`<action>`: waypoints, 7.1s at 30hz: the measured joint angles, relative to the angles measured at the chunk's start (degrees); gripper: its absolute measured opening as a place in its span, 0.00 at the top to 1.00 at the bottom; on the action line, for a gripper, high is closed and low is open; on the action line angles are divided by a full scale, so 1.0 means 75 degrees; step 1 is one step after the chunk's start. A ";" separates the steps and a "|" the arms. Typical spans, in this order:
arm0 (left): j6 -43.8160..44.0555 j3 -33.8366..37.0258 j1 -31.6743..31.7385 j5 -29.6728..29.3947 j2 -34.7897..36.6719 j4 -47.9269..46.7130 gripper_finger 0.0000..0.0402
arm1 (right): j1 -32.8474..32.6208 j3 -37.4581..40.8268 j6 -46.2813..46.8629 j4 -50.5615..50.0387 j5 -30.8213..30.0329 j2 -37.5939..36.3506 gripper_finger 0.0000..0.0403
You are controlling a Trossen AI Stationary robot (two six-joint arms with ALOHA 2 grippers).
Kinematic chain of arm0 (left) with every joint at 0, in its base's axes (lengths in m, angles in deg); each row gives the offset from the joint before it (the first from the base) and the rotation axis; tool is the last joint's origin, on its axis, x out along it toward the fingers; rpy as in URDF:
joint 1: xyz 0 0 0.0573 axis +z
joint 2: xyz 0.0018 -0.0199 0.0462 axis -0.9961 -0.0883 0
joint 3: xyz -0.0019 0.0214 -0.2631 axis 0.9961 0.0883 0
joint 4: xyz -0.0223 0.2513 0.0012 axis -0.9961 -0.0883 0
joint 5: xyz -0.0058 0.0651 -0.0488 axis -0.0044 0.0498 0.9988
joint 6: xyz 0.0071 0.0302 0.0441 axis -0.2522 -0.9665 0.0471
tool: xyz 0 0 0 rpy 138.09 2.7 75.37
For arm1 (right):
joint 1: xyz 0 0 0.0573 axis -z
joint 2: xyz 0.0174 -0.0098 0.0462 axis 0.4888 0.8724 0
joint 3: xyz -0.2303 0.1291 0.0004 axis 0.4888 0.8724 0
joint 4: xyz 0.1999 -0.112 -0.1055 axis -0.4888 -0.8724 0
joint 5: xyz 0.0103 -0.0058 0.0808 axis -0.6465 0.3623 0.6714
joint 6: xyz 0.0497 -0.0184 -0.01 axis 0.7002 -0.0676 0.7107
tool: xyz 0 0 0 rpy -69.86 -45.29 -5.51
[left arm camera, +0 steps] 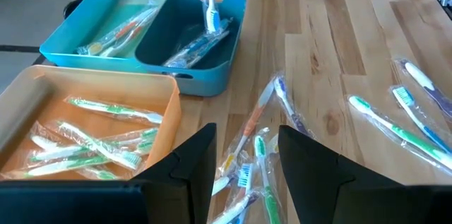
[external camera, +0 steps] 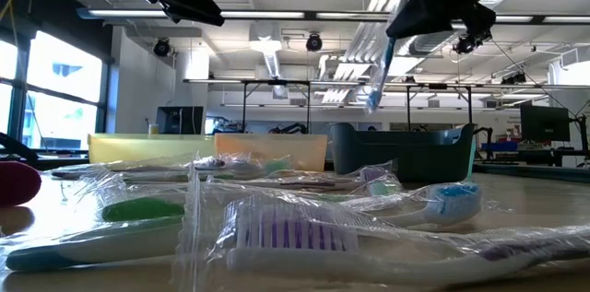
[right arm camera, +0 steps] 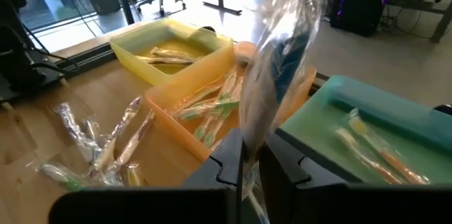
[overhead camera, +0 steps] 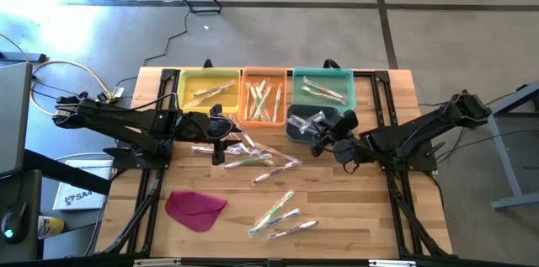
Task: Pick & Place Toothbrushes
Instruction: Put the blue toothbrush into the dark blue bin, then put the violet toothbrush into the yellow bin
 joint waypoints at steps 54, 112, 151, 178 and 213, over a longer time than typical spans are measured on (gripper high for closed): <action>0.0353 0.0000 0.0000 -0.0002 0.0000 0.0005 0.63 | 0.0934 0.2728 0.1263 0.3668 0.1097 0.0012 0.63; 0.0654 0.0003 0.0000 -0.0032 -0.0958 0.1356 0.63 | 0.1126 0.2717 -0.1922 0.5291 0.3894 -0.0673 0.76; 0.0577 0.0003 -0.1249 -0.0032 0.0108 -0.1854 0.63 | 0.1127 0.2719 -0.1478 0.5210 0.3856 -0.0673 0.76; 0.1985 0.0003 -0.1451 -0.1336 0.0073 -0.4292 0.63 | 0.1129 0.2719 -0.1548 0.5202 0.3840 -0.0673 0.76; 0.1752 0.0391 0.0367 0.0262 0.0024 -0.4514 0.63 | 0.1129 0.2719 -0.1554 0.5154 0.3833 -0.0673 0.76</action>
